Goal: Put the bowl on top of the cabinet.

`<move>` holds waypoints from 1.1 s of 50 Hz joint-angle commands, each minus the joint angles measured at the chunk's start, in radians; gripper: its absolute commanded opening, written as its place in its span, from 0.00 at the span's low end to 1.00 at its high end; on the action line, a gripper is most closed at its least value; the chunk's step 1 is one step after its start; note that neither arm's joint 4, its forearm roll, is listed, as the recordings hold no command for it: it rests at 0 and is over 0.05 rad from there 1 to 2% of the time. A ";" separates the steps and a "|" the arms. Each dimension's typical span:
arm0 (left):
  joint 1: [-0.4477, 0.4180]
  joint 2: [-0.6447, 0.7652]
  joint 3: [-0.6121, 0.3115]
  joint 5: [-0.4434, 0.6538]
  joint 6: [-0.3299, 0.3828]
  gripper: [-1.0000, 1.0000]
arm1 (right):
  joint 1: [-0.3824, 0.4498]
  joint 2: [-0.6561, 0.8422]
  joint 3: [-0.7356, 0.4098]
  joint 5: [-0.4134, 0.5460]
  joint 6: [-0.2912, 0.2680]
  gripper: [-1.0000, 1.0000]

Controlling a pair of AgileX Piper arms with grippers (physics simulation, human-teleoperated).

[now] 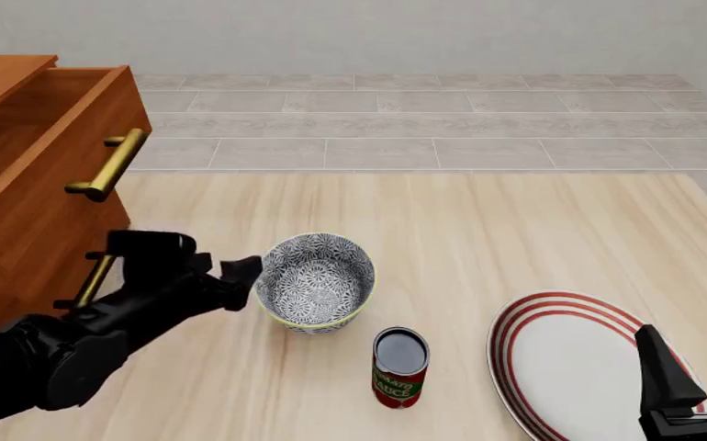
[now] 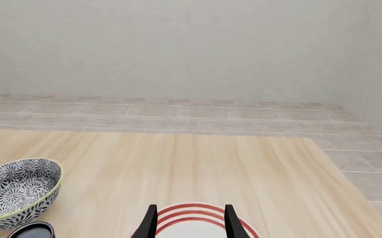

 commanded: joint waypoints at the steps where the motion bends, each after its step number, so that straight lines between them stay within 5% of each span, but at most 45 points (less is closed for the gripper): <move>1: 0.012 0.046 0.007 -0.031 -0.017 1.00 | -0.001 -0.003 0.000 0.005 0.001 1.00; 55: -0.020 0.229 -0.029 -0.123 -0.096 1.00 | -0.002 0.018 0.000 -0.014 0.005 1.00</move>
